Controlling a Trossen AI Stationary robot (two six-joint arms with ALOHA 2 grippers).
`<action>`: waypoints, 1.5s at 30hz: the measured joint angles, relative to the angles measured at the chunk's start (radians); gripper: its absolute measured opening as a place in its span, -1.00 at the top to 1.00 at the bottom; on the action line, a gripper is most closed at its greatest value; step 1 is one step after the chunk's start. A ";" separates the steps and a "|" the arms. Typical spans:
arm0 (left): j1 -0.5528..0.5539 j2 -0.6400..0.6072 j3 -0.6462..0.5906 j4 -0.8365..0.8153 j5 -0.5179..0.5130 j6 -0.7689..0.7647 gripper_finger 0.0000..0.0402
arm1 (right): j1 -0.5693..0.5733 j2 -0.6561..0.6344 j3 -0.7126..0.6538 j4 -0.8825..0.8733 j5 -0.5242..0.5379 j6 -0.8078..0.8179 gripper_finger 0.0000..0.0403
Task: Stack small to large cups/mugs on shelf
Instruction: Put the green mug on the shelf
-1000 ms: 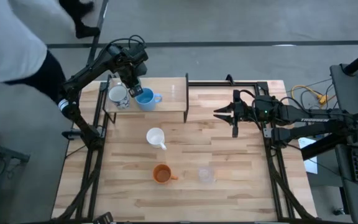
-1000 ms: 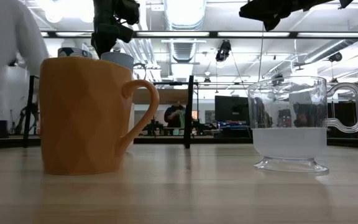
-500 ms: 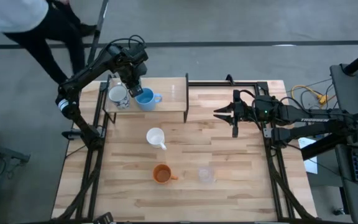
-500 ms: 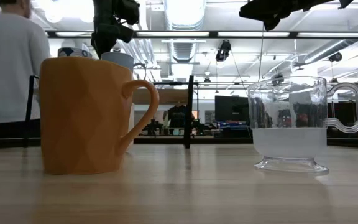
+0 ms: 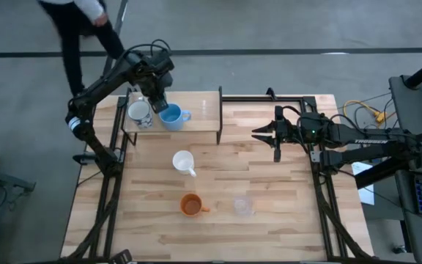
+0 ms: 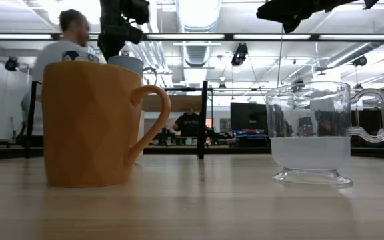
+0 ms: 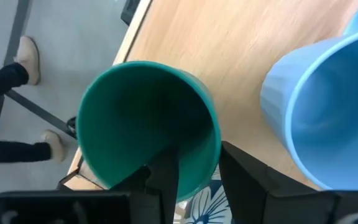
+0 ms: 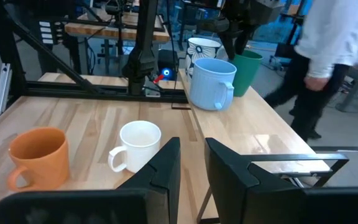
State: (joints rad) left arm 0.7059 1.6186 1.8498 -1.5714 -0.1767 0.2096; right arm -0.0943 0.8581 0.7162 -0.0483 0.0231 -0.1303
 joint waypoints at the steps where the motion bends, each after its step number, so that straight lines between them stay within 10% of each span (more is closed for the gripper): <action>1: 0.000 -0.001 0.008 0.001 0.000 0.002 0.51 | 0.000 0.000 0.000 0.000 0.000 0.000 0.66; 45: 0.057 -0.075 -0.035 0.175 -0.016 0.138 1.00 | 0.000 0.000 0.000 -0.008 0.000 -0.001 0.66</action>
State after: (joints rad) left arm 0.7633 1.5440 1.8151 -1.3960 -0.1925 0.3477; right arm -0.0940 0.8584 0.7162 -0.0566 0.0231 -0.1315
